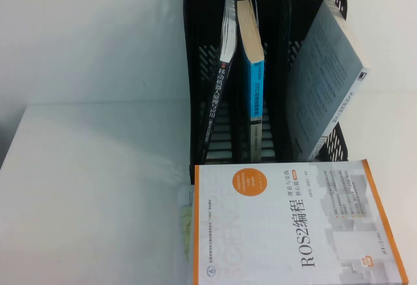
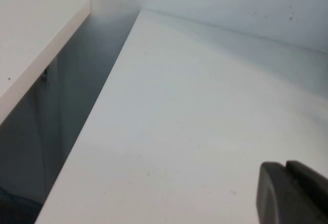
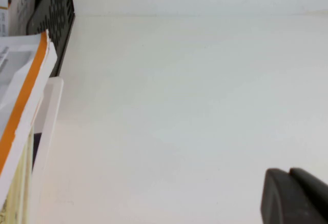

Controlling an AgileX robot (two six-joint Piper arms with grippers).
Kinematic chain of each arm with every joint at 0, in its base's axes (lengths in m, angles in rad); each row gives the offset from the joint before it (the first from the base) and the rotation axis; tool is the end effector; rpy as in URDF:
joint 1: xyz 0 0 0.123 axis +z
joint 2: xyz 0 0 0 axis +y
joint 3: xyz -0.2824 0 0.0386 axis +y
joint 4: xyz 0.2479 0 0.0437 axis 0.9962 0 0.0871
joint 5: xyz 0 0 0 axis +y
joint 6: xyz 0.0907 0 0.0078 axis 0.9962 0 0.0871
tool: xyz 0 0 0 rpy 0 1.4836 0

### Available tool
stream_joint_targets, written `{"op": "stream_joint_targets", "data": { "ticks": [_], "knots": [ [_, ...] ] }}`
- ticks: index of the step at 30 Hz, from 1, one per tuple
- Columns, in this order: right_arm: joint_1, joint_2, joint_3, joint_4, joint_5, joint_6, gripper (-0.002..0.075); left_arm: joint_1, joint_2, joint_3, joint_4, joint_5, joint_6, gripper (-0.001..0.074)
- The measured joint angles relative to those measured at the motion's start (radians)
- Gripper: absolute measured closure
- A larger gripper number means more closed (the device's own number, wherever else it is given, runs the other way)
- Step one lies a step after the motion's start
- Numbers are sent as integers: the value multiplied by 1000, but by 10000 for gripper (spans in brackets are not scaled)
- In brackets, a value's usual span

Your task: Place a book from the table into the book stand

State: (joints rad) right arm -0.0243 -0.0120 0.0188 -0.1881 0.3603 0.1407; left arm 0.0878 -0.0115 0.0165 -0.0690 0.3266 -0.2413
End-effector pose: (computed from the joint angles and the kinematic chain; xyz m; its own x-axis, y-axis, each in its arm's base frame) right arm 0.0526 -0.0073 0.1755 -0.2735 -0.0289 -0.9614 0.0780 0.9956 -0.0521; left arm 0.0536 0.0027 0.1787 -0.2091 -0.3214 -0.9236 -0.1357 0.9448 -0.2980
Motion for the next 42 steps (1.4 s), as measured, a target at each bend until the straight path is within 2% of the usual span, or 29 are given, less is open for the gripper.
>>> {"op": "stream_joint_targets", "data": {
  "ticks": [33, 42],
  "knots": [
    [0, 0, 0, 0, 0, 0, 729, 0, 0, 0, 18, 2, 2, 738],
    [0, 0, 0, 4, 0, 0, 729, 0, 0, 3, 30, -47, 6, 738]
  ]
}}
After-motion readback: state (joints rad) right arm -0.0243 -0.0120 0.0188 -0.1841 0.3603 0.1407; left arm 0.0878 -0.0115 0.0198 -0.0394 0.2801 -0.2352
